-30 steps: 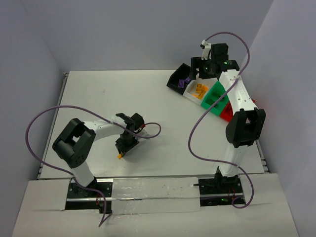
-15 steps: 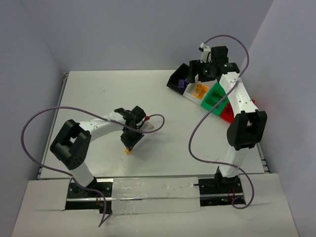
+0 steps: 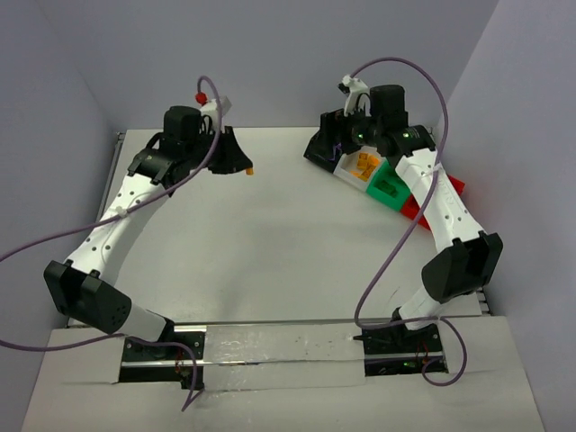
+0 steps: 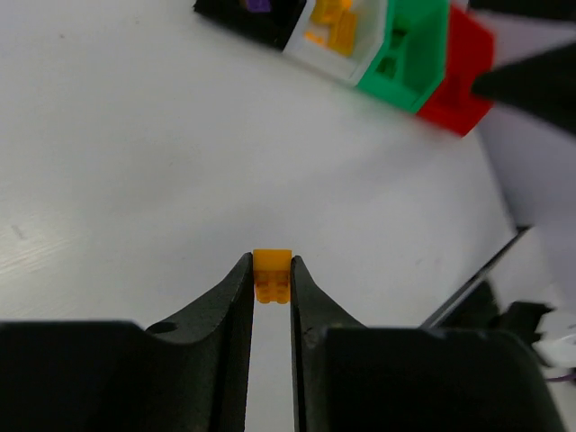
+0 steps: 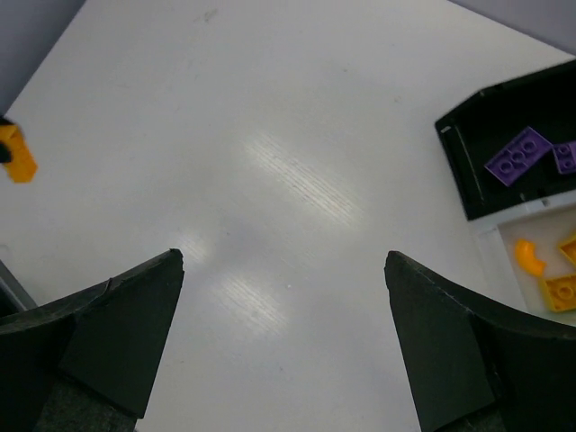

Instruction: Sort the legos into containers by color

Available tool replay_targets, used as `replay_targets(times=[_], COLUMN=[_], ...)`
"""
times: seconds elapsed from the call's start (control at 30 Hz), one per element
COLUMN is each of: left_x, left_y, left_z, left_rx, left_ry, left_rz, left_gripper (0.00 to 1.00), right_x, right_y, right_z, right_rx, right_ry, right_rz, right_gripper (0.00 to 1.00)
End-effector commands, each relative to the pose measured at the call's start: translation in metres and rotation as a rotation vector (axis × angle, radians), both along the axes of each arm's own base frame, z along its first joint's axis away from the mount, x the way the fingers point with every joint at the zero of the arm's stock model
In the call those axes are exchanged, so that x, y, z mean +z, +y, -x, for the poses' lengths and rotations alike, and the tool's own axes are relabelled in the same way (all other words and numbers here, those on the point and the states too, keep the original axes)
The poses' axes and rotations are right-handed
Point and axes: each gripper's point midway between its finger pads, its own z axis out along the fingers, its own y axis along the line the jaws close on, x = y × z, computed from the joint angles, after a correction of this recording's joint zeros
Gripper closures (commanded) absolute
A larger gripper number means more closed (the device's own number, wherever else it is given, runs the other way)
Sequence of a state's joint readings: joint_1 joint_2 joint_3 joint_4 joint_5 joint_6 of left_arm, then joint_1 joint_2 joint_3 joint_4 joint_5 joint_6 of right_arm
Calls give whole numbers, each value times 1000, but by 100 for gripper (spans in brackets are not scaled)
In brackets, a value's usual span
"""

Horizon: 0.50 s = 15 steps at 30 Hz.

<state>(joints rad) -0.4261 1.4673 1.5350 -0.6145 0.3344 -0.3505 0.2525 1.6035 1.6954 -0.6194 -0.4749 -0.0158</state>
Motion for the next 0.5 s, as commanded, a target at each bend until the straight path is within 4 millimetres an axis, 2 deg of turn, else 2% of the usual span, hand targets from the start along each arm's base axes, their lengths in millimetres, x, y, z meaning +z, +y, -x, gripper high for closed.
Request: replay_targets(times=[0.0,0.03,0.13,0.17,0.47], left_x=[33,41,49,51,60], left_y=[-5,-2,-2,-2,-6], left_z=[-13,-13,-17,-17,-4], left_rx=[128,135,158,167,145], left_ry=[134,128,123,132,183], left_rz=[320,355,397,406,509], left_gripper=[100,100,100,100,100], right_x=[45,48,41,39,21], right_y=[36,50,72,85,146], right_z=[23,32,44,52,64], right_rx=[104,139,183,215,271], right_ry=[-116,-119,-90,-83,-34], right_rz=[-34,-33,-22,-22,-4], right_gripper=[0,0,0,0,0])
